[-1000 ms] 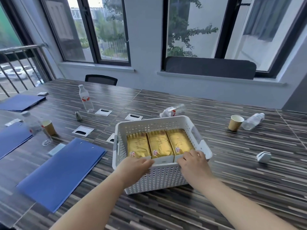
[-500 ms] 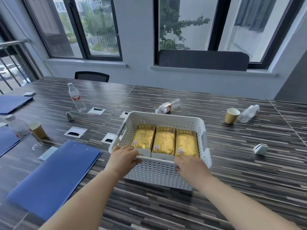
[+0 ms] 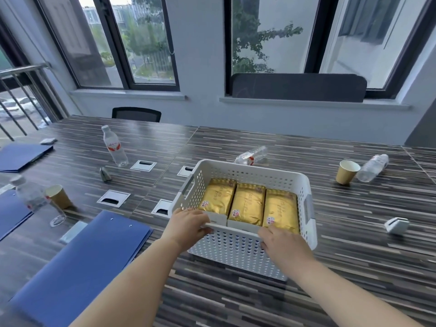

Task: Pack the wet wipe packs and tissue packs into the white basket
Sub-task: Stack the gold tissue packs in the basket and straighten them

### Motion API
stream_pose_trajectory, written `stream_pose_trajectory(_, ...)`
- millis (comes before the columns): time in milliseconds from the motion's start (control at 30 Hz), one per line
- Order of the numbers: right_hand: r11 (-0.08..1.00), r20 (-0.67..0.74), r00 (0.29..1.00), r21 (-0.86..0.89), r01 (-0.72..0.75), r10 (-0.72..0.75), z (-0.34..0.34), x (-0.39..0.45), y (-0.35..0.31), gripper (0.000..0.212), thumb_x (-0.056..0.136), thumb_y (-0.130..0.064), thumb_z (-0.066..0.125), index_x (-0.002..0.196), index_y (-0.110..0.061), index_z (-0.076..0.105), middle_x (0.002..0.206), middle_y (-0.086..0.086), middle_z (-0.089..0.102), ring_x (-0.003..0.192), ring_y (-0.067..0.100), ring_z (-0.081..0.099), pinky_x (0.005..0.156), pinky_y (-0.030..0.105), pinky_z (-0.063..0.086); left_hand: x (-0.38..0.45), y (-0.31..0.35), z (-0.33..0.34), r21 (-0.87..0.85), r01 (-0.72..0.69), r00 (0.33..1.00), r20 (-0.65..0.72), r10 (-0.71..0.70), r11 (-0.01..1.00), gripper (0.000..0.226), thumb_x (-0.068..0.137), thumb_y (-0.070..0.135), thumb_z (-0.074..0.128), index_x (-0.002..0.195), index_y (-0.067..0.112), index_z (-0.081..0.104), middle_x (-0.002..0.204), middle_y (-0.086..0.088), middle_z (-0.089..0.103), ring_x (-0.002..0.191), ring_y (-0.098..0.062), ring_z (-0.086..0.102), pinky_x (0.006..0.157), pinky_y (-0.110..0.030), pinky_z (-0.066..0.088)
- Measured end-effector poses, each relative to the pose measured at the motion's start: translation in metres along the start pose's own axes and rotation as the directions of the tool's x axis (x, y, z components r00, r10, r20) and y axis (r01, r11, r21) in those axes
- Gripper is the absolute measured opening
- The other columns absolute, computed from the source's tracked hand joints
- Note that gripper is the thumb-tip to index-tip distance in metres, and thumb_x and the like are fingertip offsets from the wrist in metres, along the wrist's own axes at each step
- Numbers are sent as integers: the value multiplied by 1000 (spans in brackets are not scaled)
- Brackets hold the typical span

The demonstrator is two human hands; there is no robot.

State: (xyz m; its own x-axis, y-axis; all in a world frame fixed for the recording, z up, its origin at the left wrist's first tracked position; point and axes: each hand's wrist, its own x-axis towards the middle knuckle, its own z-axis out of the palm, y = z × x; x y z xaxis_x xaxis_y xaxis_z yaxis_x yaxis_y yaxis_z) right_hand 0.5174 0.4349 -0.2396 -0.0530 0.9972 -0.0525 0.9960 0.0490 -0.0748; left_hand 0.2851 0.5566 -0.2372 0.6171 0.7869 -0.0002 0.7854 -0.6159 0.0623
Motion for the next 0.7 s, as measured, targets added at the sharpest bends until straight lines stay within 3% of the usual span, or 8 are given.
stream_pose_trajectory(700,999,33,999,-46,-3,4,-9,23,9,20,100,-24,33,114,-18,46,103,-1,63,91,21,63,75,34,52,19,-5,3,62,-22,999,-47,25,998,33,93,52,43,102,26,62,109,12,63,106,-13,56,88,-31,34)
